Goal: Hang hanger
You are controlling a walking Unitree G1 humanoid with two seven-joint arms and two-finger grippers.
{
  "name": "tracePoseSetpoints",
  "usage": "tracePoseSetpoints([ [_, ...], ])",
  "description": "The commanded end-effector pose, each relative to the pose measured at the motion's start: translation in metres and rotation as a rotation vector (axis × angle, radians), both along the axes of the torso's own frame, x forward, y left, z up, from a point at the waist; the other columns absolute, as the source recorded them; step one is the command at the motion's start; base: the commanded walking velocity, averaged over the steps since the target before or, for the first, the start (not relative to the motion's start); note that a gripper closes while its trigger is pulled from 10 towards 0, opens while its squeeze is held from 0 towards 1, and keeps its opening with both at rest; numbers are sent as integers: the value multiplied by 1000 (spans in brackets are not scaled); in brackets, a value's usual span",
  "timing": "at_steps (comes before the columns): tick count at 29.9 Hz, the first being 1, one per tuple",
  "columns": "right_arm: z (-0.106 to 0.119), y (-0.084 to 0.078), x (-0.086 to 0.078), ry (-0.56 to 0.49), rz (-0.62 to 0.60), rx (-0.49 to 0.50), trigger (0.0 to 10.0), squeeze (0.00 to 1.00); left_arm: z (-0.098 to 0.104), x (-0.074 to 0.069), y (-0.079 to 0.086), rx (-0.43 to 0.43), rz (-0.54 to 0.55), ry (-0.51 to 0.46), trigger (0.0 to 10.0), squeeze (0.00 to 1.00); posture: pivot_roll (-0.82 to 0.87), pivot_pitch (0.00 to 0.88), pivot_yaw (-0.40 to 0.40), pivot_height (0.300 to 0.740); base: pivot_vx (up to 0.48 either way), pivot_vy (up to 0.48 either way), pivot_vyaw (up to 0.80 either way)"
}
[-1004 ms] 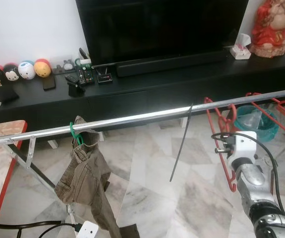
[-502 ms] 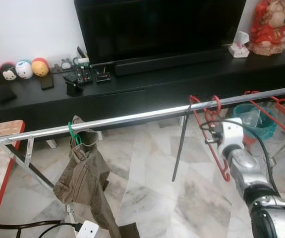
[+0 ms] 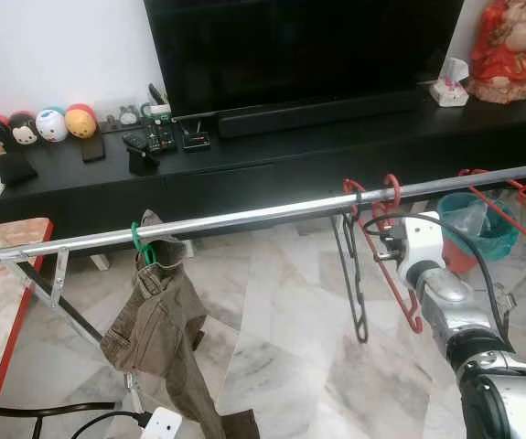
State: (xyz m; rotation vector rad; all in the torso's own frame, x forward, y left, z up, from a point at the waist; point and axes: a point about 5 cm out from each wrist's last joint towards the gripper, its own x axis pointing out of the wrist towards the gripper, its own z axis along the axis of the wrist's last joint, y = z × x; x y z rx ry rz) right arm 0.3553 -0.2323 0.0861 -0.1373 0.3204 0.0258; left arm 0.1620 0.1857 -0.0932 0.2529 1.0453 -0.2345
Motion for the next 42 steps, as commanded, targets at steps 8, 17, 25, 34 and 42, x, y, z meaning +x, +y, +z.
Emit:
tracePoseSetpoints([
  [8,1,-4,2,41,-49,34,10000,0,-1,-4,4,10,6,10,10000,0,-55,0,61,740,0,0,0],
  [17,6,-7,5,41,-61,39,10000,0,-1,-4,4,11,0,13,10000,0,-61,0,62,740,0,0,0],
  [25,6,-8,5,69,-59,41,10000,0,-2,-6,5,15,-2,18,10000,0,-60,0,62,740,0,0,0],
  [34,2,-5,3,79,-55,55,10000,1000,-3,-8,7,19,2,23,10000,0,-61,0,65,740,0,0,0],
  [42,-7,-6,-3,82,-68,62,10000,1000,-3,-9,7,19,0,25,10000,0,-66,0,68,740,0,0,0],
])
